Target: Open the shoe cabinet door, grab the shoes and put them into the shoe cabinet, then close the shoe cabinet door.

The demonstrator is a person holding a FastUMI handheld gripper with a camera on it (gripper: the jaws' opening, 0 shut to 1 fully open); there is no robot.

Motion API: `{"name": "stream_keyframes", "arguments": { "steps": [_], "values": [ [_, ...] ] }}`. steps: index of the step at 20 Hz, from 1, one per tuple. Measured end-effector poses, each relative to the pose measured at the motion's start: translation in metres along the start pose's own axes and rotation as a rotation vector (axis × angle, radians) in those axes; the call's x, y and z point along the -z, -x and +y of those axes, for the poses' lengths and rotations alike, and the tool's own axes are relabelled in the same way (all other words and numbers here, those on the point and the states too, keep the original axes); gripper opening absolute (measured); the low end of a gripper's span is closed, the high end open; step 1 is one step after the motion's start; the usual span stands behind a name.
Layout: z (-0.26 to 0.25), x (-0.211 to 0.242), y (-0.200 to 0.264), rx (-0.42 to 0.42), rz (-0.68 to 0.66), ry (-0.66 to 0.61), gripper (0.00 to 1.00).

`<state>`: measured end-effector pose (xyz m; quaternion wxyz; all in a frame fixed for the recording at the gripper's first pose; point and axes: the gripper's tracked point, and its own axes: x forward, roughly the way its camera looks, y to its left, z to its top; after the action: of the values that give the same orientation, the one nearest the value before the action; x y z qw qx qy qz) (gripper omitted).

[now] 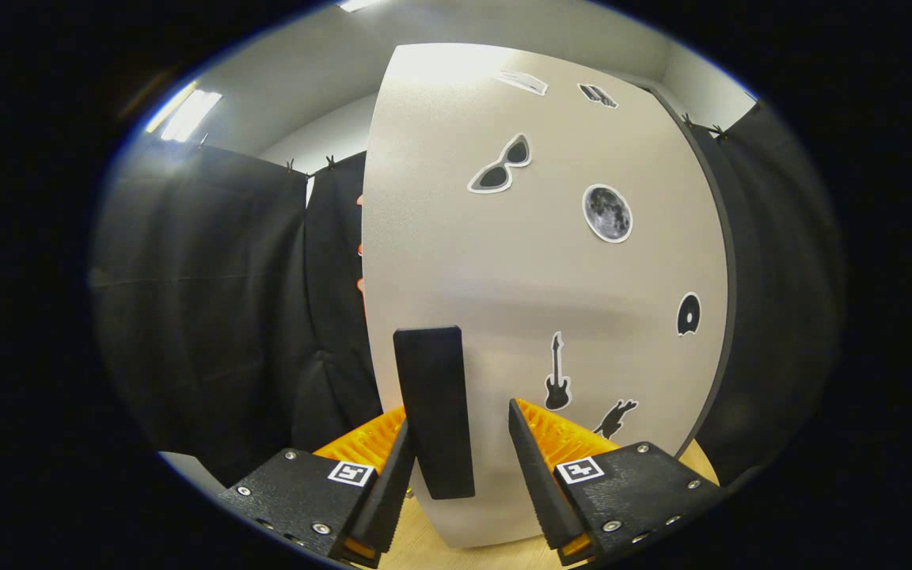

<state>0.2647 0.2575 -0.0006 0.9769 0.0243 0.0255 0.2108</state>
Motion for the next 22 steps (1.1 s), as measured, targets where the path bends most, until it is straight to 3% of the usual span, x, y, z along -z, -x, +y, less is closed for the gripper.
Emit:
{"name": "stream_keyframes", "arguments": {
  "steps": [22],
  "values": [
    [0.005,0.003,-0.058,0.02,0.024,0.059,0.74]
  ]
}}
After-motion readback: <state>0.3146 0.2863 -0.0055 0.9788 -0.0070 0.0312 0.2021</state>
